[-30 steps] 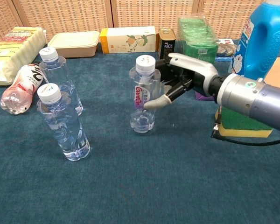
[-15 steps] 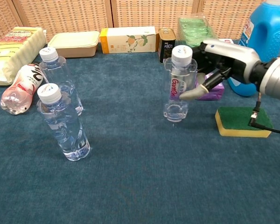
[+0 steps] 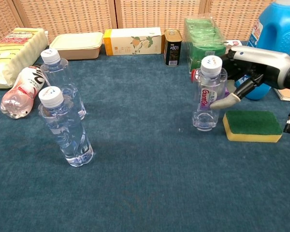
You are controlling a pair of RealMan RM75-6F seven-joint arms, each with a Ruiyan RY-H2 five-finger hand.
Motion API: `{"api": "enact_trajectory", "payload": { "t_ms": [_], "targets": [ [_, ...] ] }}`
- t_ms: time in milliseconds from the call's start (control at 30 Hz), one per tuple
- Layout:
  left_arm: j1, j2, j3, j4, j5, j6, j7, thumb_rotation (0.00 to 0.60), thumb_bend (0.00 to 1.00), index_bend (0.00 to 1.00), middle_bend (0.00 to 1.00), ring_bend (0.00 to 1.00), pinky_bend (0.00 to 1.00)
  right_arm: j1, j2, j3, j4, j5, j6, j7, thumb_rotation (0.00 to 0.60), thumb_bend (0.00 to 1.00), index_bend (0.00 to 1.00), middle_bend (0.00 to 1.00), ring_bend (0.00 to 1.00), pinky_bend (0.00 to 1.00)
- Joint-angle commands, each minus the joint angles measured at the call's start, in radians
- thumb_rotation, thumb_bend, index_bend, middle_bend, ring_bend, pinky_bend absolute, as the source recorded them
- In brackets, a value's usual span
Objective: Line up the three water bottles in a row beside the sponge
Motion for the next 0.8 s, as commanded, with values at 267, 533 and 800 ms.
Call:
{"api": "enact_trajectory", "payload": {
  "t_ms": [267, 533, 800],
  "targets": [
    [0.003, 0.001, 0.000, 0.003, -0.002, 0.004, -0.006, 0.600, 0.13, 0.00, 0.00, 0.00, 0.05, -0.010, 0.040, -0.014, -0.006, -0.006, -0.003, -0.013, 0.600, 0.27, 0.50, 0.57, 0.51, 0.66],
    [0.007, 0.003, 0.002, 0.002, 0.000, 0.010, -0.007, 0.600, 0.13, 0.00, 0.00, 0.00, 0.05, -0.004, 0.096, -0.039, -0.042, -0.024, -0.033, -0.019, 0.600, 0.24, 0.28, 0.37, 0.28, 0.50],
    [0.013, 0.002, 0.004, 0.006, 0.006, 0.022, -0.014, 0.600, 0.13, 0.00, 0.00, 0.00, 0.05, -0.019, 0.167, -0.043, -0.098, -0.023, -0.019, -0.009, 0.600, 0.23, 0.18, 0.18, 0.12, 0.39]
  ]
}}
